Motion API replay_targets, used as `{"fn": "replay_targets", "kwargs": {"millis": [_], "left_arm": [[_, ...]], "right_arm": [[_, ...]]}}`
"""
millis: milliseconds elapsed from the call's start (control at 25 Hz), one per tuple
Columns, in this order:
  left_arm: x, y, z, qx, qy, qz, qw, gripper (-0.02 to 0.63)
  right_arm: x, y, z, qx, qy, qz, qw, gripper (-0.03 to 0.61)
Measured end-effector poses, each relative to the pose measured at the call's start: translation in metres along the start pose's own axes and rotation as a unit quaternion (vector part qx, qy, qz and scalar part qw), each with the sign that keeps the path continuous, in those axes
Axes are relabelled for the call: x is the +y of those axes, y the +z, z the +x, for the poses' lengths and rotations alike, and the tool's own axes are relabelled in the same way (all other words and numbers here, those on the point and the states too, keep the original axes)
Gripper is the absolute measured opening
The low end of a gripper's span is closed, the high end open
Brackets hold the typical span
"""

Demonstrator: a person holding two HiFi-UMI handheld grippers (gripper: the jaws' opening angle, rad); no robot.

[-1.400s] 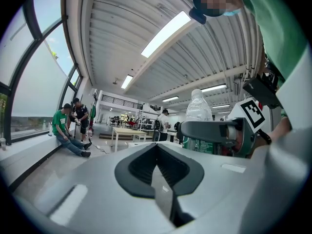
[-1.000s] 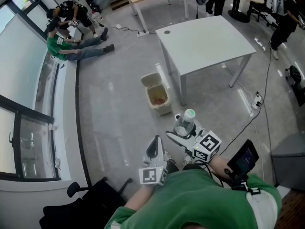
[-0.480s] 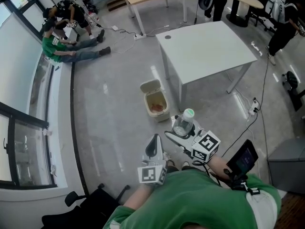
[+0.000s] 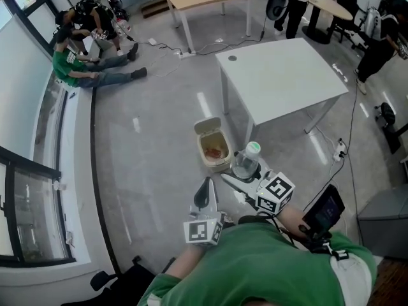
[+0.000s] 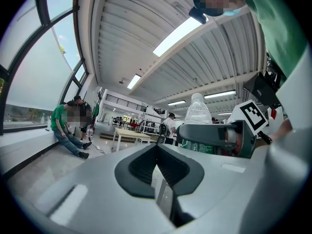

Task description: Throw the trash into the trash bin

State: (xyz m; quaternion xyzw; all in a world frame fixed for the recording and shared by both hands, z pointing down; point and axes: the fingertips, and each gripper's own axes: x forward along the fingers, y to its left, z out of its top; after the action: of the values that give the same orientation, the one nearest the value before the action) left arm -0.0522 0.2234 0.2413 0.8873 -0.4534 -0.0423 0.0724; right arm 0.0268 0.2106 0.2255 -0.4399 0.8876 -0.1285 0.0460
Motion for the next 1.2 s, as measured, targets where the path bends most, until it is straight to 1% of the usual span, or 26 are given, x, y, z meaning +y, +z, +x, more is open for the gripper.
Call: {"fn": "replay_targets", "kwargs": {"millis": [240, 520, 800, 1040, 1200], "left_arm": [[0.025, -0.004, 0.010, 0.007, -0.010, -0.007, 0.9999, 0.006], [0.037, -0.008, 0.017, 0.018, -0.009, -0.009, 0.9998, 0.006], [0.062, -0.010, 0.055, 0.026, 0.025, 0.000, 0.9994, 0.006], [0.083, -0.016, 0.105, 0.040, 0.055, 0.004, 0.9977, 0.006], [0.094, -0.020, 0.140, 0.052, 0.071, 0.002, 0.9961, 0.006]], "right_arm": [[-0.007, -0.007, 0.024, 0.007, -0.019, 0.003, 1.000, 0.325], [-0.018, -0.006, 0.043, 0.014, -0.019, 0.002, 1.000, 0.325], [-0.055, -0.006, 0.081, 0.025, 0.007, 0.008, 1.000, 0.325], [-0.096, -0.001, 0.120, 0.037, 0.033, 0.010, 0.999, 0.325], [-0.127, -0.002, 0.142, 0.047, 0.043, 0.021, 0.998, 0.325]]}}
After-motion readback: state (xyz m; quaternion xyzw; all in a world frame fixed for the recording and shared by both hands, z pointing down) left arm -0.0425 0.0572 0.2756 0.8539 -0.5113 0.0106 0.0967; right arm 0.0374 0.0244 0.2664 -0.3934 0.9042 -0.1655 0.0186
